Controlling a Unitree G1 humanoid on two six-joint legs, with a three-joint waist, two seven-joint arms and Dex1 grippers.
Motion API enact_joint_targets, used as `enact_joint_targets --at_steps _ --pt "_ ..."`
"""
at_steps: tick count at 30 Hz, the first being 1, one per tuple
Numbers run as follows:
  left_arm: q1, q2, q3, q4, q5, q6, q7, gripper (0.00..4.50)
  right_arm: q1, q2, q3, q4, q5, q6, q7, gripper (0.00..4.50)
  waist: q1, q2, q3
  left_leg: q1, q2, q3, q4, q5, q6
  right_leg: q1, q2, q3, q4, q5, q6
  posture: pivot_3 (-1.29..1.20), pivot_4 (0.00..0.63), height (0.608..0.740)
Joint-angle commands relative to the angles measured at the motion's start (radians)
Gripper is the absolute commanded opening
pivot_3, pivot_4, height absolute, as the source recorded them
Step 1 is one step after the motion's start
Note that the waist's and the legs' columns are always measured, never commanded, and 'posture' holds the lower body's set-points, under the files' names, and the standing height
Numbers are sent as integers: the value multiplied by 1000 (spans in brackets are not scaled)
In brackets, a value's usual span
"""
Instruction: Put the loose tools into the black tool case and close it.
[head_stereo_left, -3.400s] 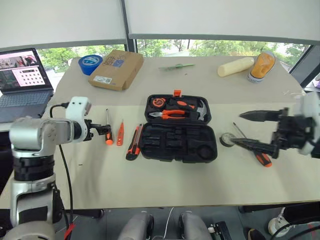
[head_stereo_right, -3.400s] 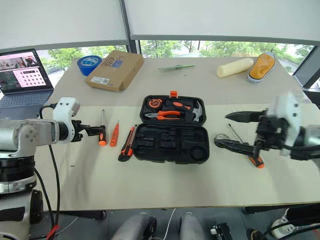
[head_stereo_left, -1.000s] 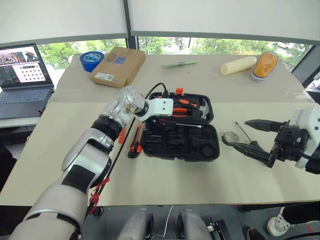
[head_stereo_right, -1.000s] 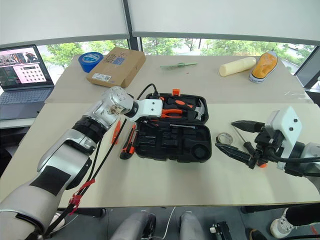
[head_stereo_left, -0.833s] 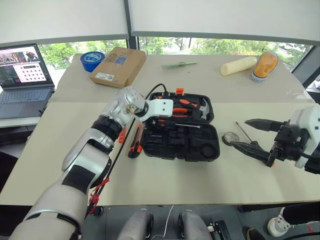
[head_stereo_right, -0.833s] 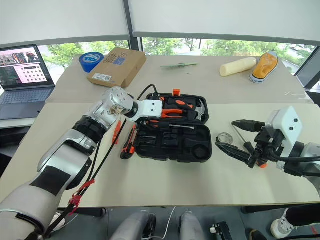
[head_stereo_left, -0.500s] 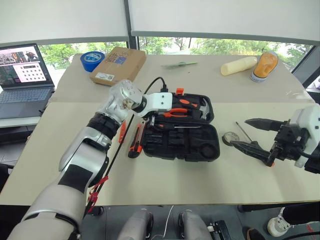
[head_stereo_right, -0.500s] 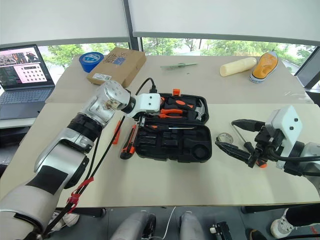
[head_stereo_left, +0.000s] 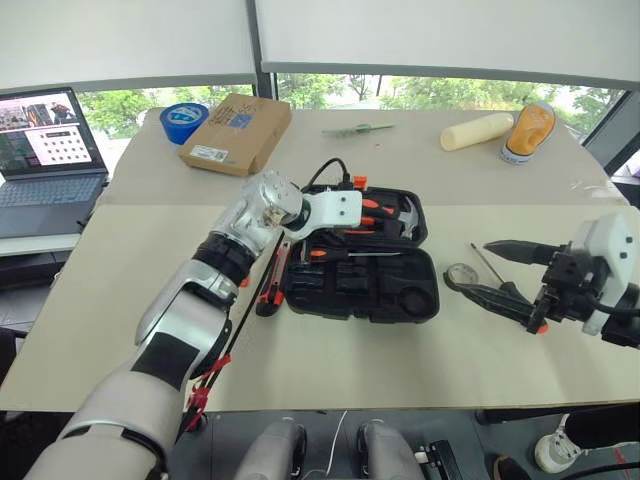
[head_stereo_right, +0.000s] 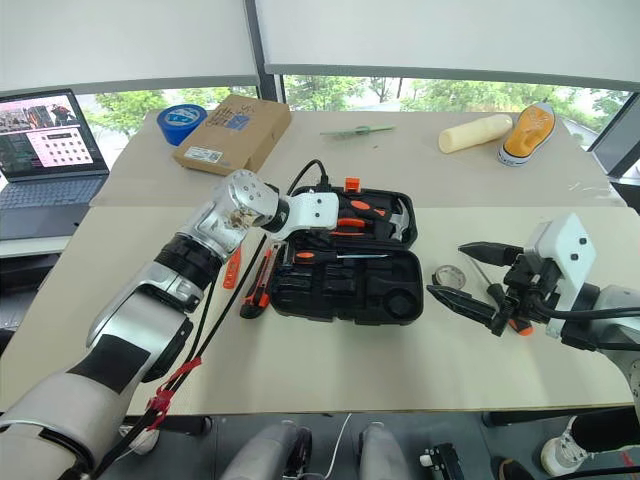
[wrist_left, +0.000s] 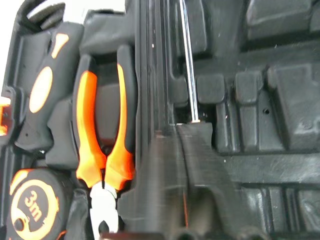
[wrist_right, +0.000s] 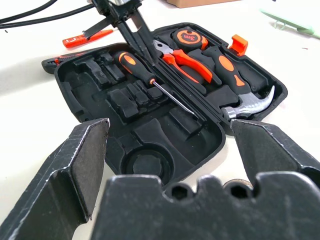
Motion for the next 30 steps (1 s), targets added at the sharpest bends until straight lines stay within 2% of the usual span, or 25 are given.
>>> enact_joint_targets --at_steps 1,22,26,29,30 --pt "4 -5 -17 5 33 -11 31 66 -13 4 -17 -2 -3 -25 1 4500 0 0 0 0 0 0 0 0 0 0 0 0 0 0 0 0 150 738" --pt "32 -42 -79 71 99 -117 36 66 17 34 -34 14 -25 -29 -10 4500 8 0 0 1 0 0 0 0 0 2 0 0 0 0 0 0 150 738" --pt "-3 -40 -46 110 85 -137 59 66 28 35 -35 24 -49 -32 -11 4500 15 0 0 1 0 0 2 0 1 2 0 0 -1 0 0 0 150 738" --pt "-36 -28 53 109 -14 -76 17 66 53 31 -43 39 -84 -41 -14 4500 21 0 0 1 0 0 3 -1 1 2 0 0 -2 0 0 0 150 738" --pt "-45 -23 100 98 -67 -39 -16 570 62 31 -52 44 -94 -42 -18 4500 21 0 0 1 0 0 3 -1 1 2 0 0 -2 0 0 0 150 738"
